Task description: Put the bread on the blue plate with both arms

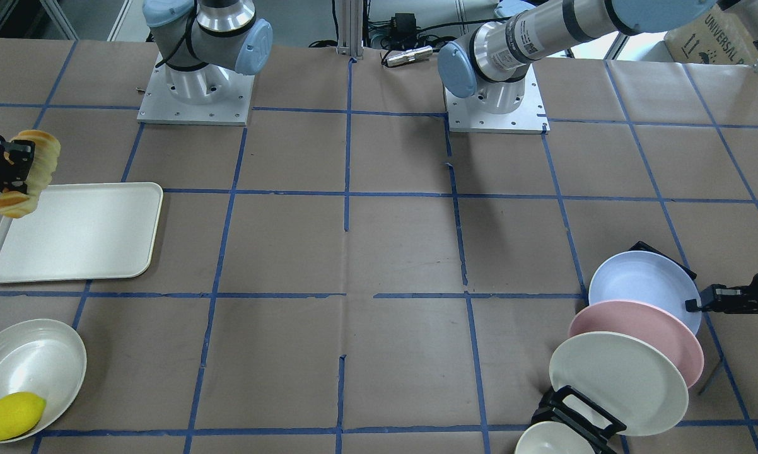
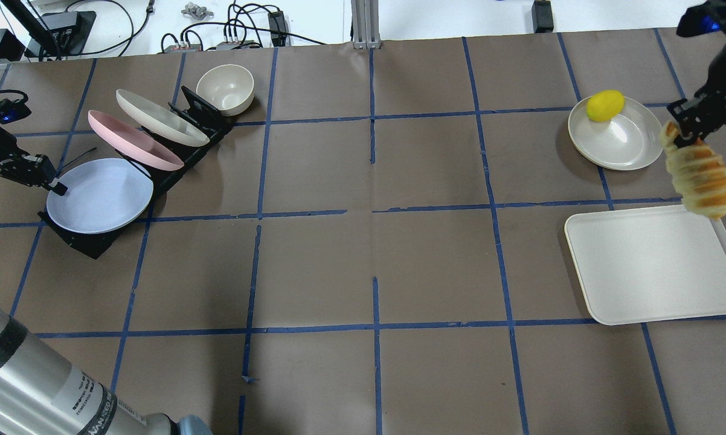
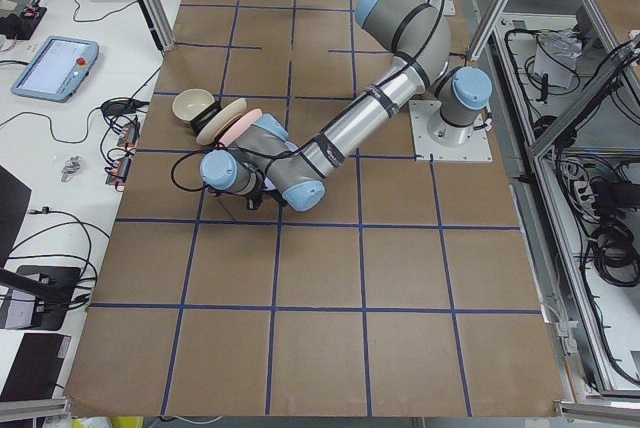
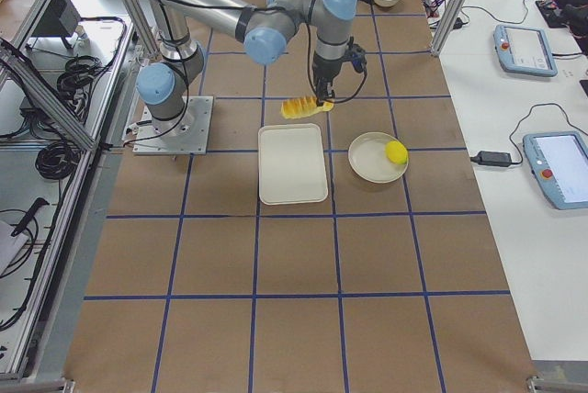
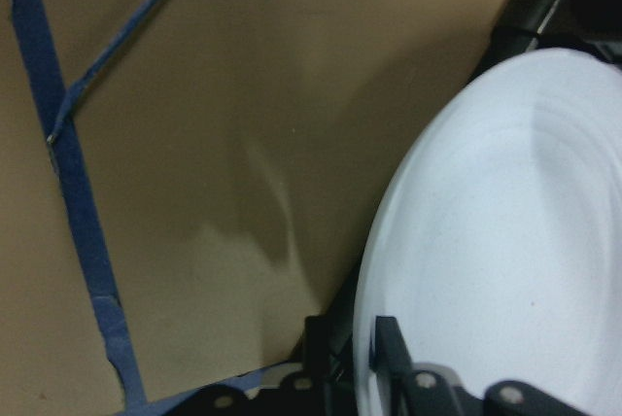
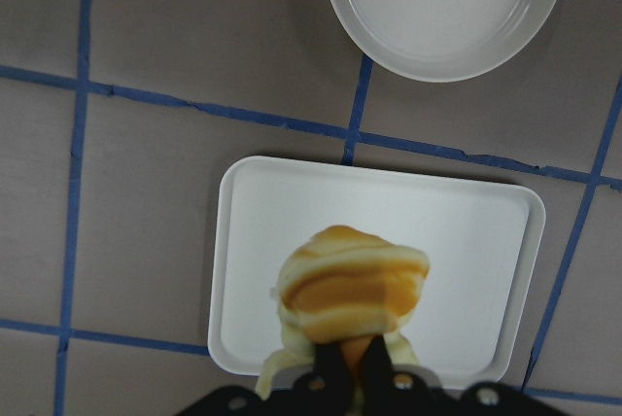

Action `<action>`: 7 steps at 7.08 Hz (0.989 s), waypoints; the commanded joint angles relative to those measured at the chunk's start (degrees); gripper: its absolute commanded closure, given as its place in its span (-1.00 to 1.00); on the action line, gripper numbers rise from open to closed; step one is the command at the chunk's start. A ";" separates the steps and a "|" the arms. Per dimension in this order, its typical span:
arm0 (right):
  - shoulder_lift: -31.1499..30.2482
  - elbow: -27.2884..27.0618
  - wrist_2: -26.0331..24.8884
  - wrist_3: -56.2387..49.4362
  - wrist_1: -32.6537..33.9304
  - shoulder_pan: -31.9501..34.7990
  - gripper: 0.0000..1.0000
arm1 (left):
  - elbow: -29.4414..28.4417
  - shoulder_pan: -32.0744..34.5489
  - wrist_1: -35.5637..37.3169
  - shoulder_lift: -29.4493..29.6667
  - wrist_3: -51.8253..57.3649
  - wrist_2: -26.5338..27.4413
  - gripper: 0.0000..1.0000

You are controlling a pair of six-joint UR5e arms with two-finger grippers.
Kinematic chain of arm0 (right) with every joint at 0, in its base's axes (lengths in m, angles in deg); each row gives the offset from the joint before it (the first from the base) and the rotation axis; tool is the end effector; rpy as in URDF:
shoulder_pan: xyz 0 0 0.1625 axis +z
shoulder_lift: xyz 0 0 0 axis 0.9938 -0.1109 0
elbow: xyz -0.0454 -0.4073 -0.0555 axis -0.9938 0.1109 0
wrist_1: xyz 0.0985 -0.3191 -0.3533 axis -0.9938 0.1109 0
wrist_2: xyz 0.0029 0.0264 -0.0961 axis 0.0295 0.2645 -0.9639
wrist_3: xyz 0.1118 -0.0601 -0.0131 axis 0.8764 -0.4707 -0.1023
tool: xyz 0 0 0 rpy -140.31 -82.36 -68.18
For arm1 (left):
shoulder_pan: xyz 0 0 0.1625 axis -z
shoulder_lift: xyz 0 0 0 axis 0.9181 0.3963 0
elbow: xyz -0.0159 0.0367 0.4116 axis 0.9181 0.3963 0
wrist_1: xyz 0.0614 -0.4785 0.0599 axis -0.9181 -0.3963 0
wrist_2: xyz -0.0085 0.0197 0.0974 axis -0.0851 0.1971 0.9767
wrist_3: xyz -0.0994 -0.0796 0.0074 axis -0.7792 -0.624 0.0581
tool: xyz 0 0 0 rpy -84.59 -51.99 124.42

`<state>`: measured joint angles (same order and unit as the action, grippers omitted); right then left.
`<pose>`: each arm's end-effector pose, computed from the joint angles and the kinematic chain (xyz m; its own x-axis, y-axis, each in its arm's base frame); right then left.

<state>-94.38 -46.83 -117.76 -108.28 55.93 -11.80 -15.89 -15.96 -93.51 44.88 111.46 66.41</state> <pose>-0.0671 -0.5955 0.4324 -0.9836 -0.1687 0.0636 -0.1641 0.9838 0.0719 0.3564 -0.6735 0.1572 -0.9364 0.0854 0.3403 0.1394 0.9806 0.1377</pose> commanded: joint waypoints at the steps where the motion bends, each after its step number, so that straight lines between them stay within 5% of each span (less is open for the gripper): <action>1: 1.06 12.22 -0.12 17.07 -12.36 12.04 0.87 | -0.49 0.02 -1.60 -1.61 0.07 0.42 0.70; 3: 1.77 16.39 5.89 26.14 -15.66 17.18 0.87 | -0.49 -0.15 -3.36 -3.82 0.24 0.95 0.78; 7: 2.38 15.61 6.03 29.71 -16.27 18.87 0.88 | 4.41 0.28 -11.97 -17.05 -0.02 2.01 0.78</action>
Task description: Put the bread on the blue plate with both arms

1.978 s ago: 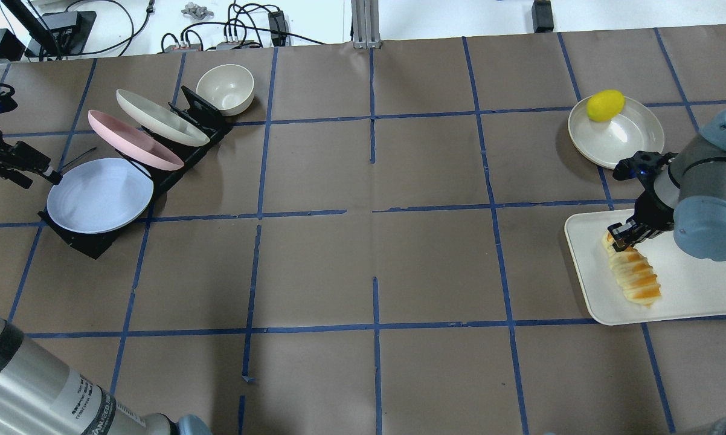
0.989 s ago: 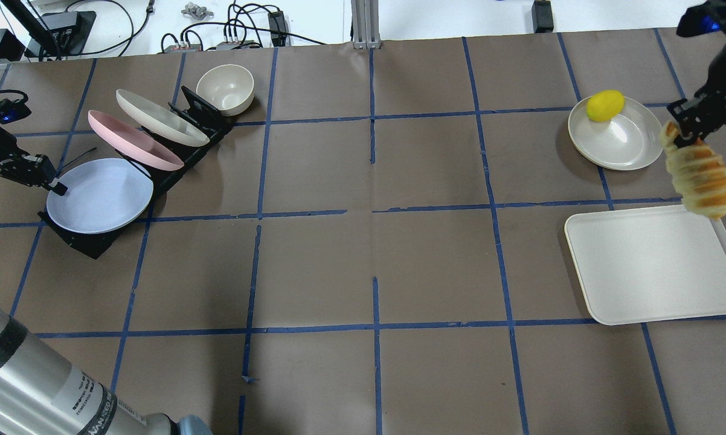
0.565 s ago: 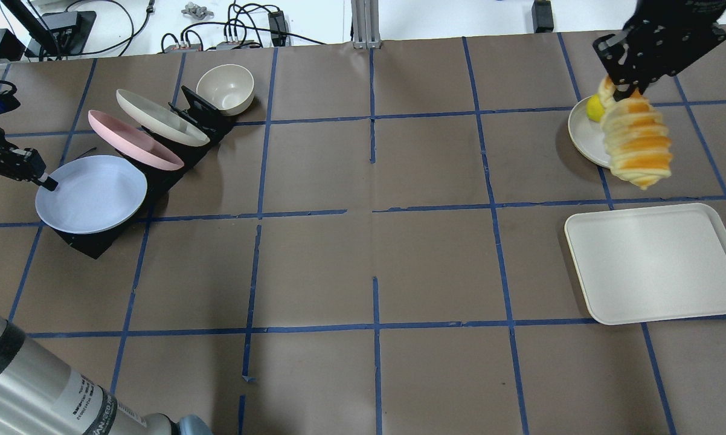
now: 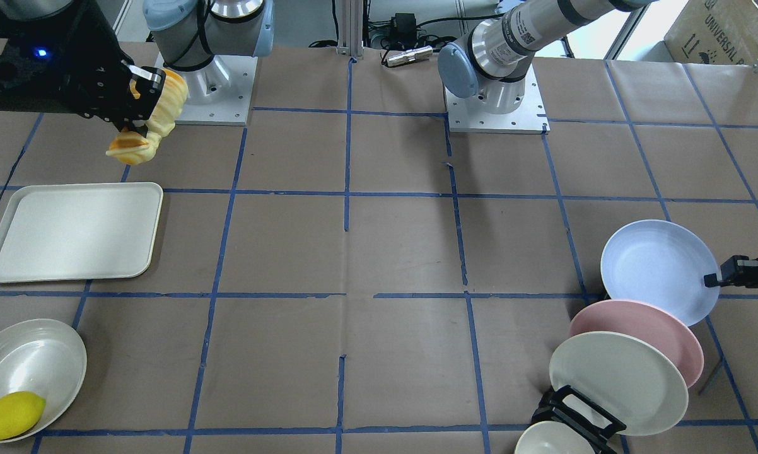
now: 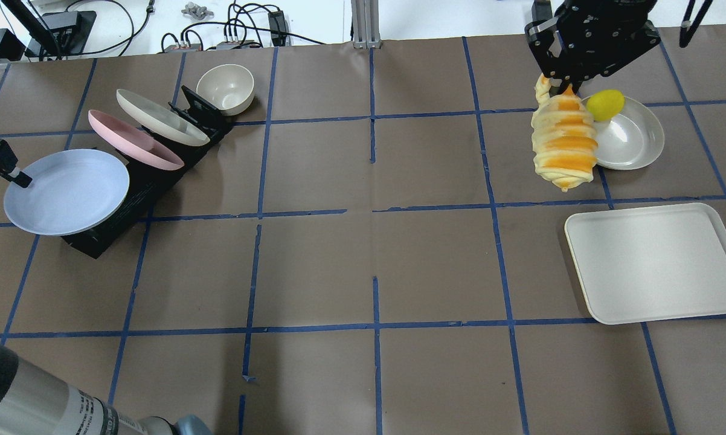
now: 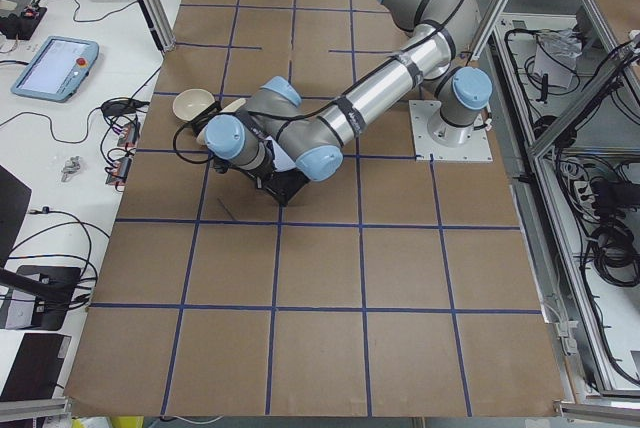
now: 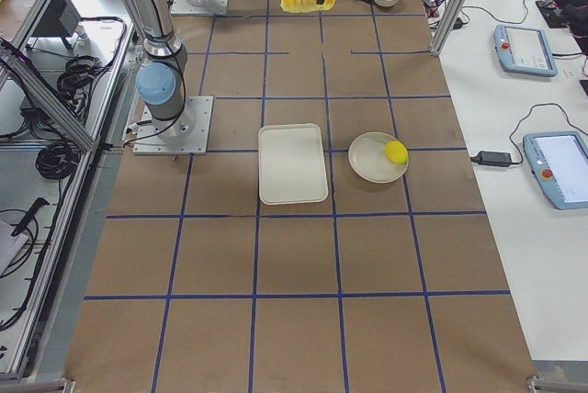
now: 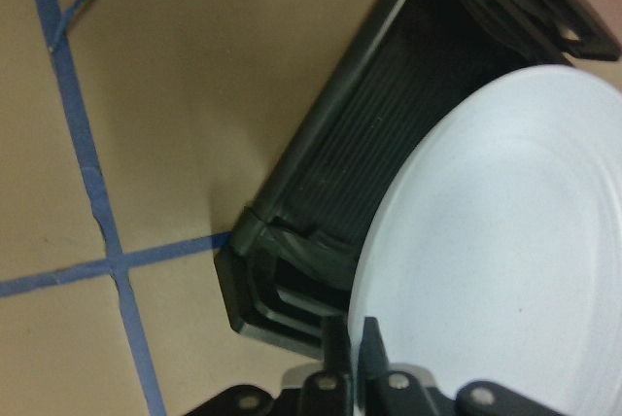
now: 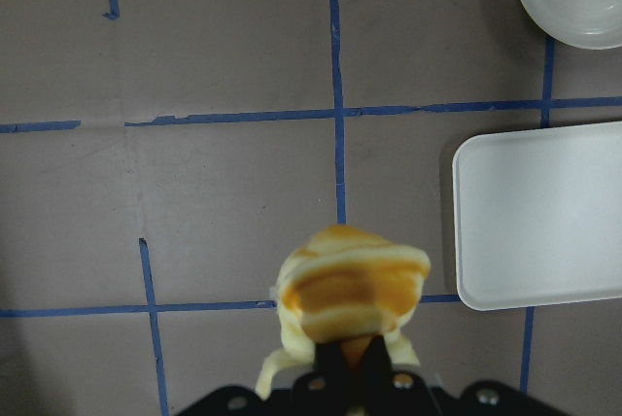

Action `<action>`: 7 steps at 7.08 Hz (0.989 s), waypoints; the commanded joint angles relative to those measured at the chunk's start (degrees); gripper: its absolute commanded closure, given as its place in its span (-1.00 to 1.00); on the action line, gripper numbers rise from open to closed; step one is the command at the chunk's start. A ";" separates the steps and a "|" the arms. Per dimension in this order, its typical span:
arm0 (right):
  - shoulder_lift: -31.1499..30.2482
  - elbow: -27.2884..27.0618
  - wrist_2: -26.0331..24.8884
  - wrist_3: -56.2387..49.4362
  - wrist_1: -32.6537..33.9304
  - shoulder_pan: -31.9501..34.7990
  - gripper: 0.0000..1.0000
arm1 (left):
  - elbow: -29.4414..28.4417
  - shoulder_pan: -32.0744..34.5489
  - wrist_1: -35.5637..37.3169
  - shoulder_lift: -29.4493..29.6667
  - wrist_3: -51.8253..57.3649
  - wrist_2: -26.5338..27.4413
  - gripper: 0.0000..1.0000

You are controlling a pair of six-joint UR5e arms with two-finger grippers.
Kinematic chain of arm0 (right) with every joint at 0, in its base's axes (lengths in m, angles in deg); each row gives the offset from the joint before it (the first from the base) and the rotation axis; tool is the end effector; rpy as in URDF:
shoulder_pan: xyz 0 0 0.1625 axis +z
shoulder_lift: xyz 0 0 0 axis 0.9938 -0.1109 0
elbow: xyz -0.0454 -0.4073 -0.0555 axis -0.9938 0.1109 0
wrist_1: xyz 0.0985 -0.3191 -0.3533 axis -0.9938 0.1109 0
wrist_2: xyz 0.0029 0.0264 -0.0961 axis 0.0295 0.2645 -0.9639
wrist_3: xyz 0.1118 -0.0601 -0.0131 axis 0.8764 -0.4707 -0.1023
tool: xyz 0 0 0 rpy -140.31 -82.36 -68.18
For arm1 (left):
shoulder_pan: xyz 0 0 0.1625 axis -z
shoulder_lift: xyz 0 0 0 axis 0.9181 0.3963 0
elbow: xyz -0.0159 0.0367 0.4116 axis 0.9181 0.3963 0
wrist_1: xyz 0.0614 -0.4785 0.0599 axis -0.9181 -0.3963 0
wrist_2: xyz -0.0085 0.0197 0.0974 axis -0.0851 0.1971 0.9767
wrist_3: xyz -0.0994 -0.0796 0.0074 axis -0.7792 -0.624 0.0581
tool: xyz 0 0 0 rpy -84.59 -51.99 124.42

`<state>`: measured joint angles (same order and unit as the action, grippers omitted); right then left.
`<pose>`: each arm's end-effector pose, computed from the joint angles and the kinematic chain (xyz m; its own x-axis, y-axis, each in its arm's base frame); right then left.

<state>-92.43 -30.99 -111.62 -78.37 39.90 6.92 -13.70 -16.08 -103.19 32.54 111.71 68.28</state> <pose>0.1412 -0.5838 0.5399 -0.9994 0.0304 -0.0144 0.0293 0.9970 0.0721 0.3294 -0.6317 0.2850 -0.9445 0.0938 0.3149 0.1481 0.9770 0.1532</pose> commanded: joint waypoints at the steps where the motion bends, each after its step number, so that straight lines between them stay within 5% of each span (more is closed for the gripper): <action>1: 1.65 -0.14 -0.03 -1.51 -1.03 0.07 0.88 | 5.45 1.88 -2.49 -8.67 -2.97 0.22 0.78; 4: 1.75 -2.76 -0.55 -1.87 -0.34 -0.02 0.88 | 14.08 12.22 -2.14 -19.14 -15.79 0.05 0.78; 7: 0.26 -6.47 -0.20 -1.25 1.77 0.07 0.88 | 15.24 26.02 -0.13 -18.39 -25.92 -2.22 0.78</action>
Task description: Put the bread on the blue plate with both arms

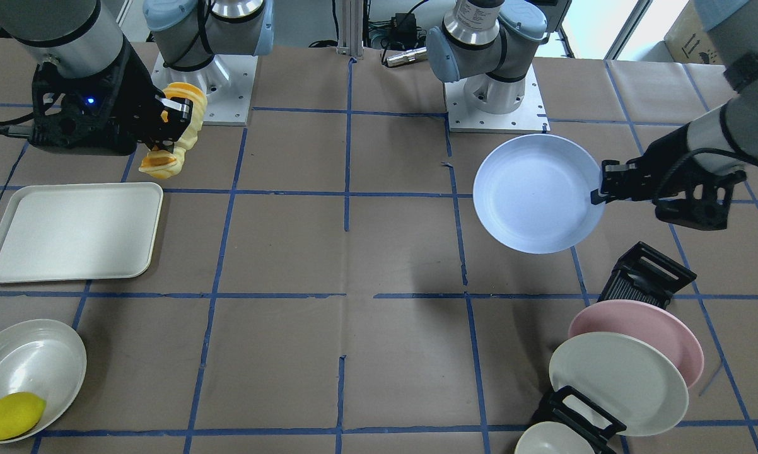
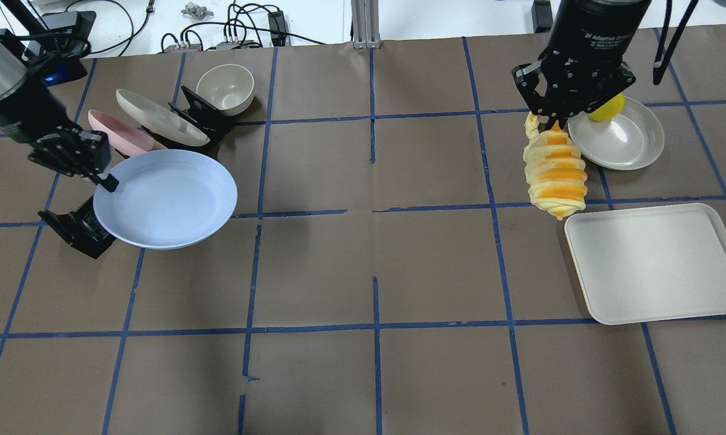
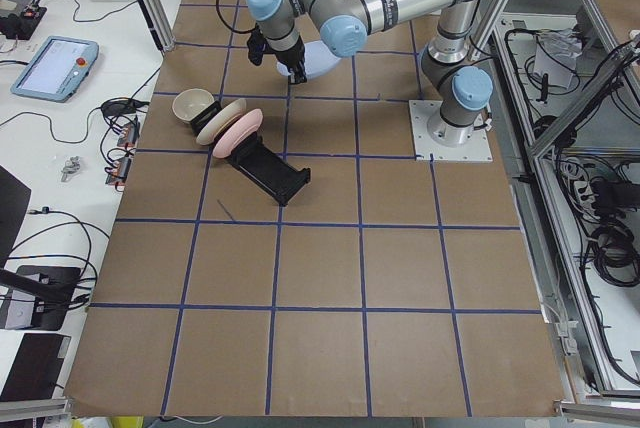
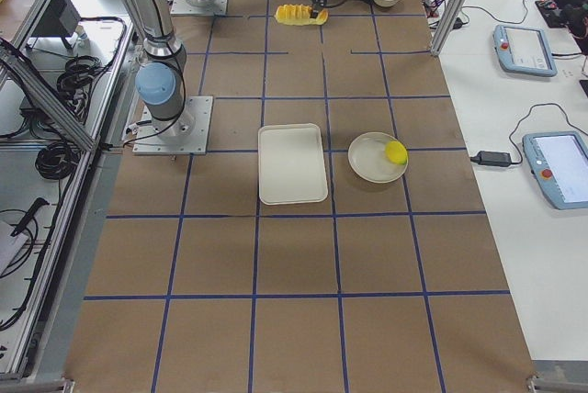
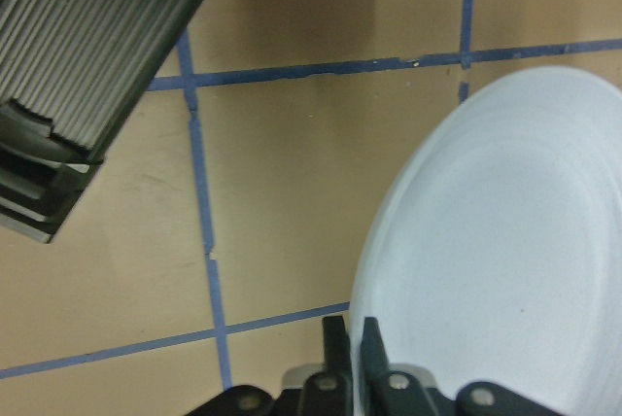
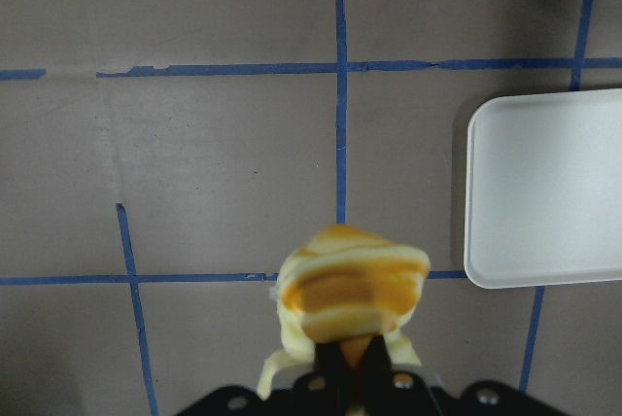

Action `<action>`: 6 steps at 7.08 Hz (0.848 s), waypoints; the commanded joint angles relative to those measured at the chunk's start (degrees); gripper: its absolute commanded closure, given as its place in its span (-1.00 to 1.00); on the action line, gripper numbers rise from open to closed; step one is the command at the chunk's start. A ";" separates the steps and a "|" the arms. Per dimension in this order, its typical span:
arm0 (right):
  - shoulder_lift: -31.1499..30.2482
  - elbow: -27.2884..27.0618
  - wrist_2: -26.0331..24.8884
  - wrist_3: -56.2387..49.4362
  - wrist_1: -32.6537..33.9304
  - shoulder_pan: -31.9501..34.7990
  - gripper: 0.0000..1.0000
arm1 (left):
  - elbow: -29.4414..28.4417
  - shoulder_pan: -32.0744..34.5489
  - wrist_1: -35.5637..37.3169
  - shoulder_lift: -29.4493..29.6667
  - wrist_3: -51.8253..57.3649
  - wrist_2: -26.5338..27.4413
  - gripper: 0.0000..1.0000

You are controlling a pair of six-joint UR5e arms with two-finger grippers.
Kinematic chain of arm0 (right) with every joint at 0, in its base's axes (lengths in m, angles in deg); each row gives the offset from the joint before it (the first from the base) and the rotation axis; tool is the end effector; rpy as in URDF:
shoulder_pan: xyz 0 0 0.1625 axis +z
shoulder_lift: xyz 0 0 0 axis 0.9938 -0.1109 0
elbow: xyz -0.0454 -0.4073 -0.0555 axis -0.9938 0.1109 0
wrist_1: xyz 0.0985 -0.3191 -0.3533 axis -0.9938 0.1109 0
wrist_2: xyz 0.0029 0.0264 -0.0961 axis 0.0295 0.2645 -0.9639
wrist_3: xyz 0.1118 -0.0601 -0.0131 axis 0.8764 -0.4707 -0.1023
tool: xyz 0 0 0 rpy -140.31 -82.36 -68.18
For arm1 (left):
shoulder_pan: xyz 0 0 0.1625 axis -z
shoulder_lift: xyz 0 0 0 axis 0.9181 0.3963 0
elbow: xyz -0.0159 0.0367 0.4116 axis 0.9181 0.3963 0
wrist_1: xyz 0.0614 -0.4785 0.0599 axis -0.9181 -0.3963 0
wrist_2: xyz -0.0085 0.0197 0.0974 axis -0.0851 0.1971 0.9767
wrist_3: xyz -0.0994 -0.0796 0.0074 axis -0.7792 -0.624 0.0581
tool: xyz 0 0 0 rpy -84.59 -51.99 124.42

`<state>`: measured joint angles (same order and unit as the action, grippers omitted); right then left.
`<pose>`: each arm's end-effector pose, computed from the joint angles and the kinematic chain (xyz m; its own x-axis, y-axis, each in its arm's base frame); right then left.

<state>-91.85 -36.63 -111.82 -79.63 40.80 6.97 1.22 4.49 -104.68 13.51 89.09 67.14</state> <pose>0.1412 -0.5832 0.4817 -0.9999 0.0084 -0.0108 0.0065 0.9865 0.1638 0.0460 -0.5964 0.3619 -0.9708 0.0610 0.2319 0.1122 0.9702 0.2146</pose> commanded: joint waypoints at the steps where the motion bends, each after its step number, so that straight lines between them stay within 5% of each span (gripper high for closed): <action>1: -0.24 -0.93 -0.09 -0.26 1.22 0.01 0.88 | 1.19 9.24 5.04 1.27 -5.23 -4.14 0.78; 6: 2.48 -4.43 0.79 0.62 9.99 0.36 0.87 | 4.10 22.96 29.72 13.28 -13.58 -9.44 0.78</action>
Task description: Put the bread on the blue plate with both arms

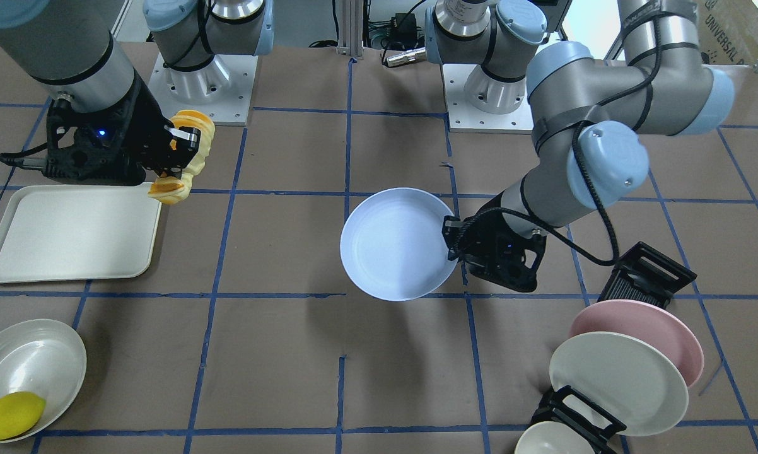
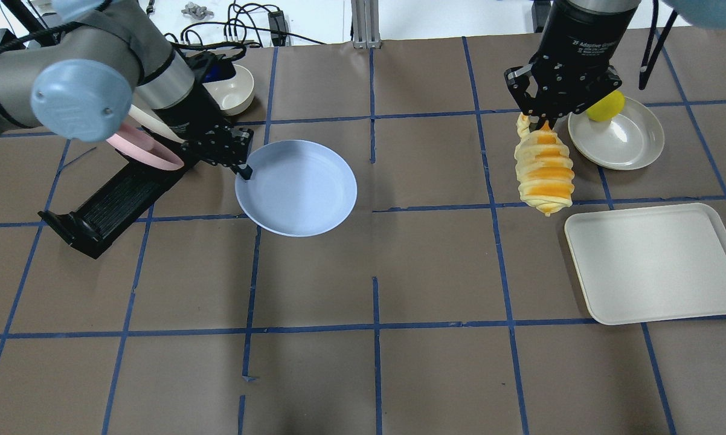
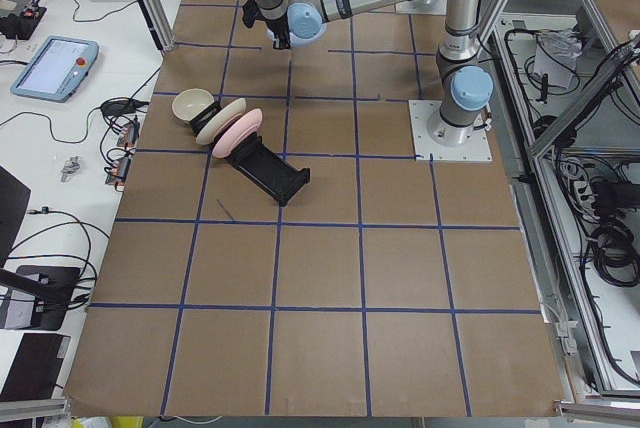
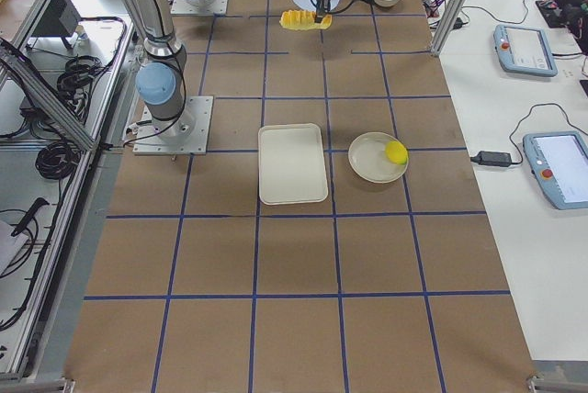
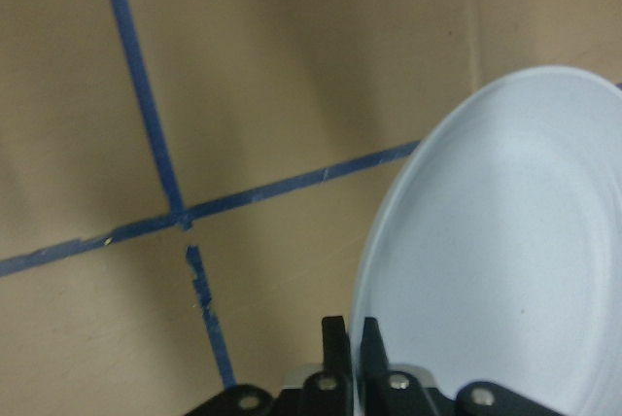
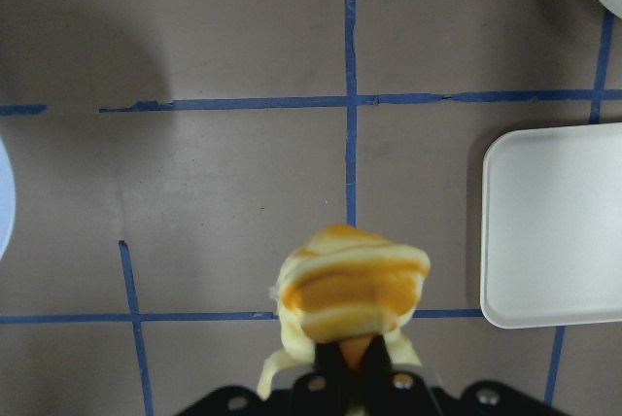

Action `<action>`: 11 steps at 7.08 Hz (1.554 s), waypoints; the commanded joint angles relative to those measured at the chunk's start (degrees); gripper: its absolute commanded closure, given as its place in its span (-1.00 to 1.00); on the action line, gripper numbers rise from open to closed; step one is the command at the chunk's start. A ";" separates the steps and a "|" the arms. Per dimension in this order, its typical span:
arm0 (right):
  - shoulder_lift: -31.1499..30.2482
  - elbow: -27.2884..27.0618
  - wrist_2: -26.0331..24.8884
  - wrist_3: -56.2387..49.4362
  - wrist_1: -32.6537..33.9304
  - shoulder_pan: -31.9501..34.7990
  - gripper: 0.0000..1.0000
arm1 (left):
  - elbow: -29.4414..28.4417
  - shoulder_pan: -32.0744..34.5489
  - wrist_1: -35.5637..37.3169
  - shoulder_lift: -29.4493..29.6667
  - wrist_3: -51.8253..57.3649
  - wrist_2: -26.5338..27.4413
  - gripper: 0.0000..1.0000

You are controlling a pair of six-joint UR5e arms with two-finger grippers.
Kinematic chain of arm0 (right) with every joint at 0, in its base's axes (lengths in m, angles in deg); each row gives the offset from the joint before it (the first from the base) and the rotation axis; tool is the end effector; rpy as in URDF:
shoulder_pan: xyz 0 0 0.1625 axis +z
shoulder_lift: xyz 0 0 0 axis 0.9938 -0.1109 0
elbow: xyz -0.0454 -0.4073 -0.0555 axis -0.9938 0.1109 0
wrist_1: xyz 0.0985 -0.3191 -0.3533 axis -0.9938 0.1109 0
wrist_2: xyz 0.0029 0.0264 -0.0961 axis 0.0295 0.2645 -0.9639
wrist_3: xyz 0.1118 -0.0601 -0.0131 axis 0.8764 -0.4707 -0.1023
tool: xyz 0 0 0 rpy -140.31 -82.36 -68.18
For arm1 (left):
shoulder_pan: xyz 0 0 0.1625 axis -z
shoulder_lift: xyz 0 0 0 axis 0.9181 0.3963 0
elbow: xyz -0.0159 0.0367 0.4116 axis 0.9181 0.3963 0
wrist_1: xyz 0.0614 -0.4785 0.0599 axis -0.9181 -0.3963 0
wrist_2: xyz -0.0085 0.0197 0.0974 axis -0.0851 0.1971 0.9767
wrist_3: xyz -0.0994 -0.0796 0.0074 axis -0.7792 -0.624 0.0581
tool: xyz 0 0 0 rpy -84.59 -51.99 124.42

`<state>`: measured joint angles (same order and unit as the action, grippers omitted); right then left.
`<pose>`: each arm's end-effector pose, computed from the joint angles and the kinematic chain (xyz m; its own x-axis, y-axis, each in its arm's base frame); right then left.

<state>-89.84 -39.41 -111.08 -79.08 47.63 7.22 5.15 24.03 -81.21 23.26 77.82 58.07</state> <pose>0.1458 -0.6045 0.4438 -0.9996 0.0148 -0.0231 0.0117 0.9916 0.1290 -0.1767 -0.6436 0.2545 -0.9301 0.2129 0.2994 0.2399 0.9692 0.0561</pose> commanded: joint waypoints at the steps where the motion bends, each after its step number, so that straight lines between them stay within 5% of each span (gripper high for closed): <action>1: 1.44 -3.92 0.06 0.06 7.72 0.12 0.87 | 0.26 5.10 10.22 5.74 -4.51 -0.37 0.78; 5: 6.26 -9.30 0.23 4.63 21.46 5.82 0.87 | 3.24 7.49 20.86 10.15 -8.75 -0.37 0.67; 6: 6.80 -9.39 0.23 4.63 22.69 6.35 0.87 | 3.77 7.58 25.68 11.46 -8.84 -0.20 0.16; 7: 6.98 -9.56 0.23 4.63 22.70 6.36 0.87 | 4.48 7.14 28.42 11.65 -8.58 0.15 -0.95; 9: 7.42 -9.48 0.75 4.89 24.01 6.44 0.86 | 4.56 3.21 24.87 6.67 -8.48 0.51 -1.00; 11: 10.92 -9.30 2.60 10.48 30.14 8.88 0.86 | 3.26 -2.94 8.25 -3.85 -7.78 7.22 -1.00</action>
<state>-81.03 -48.81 -109.37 -71.93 74.22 14.44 9.13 24.48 -63.41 25.62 69.74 61.00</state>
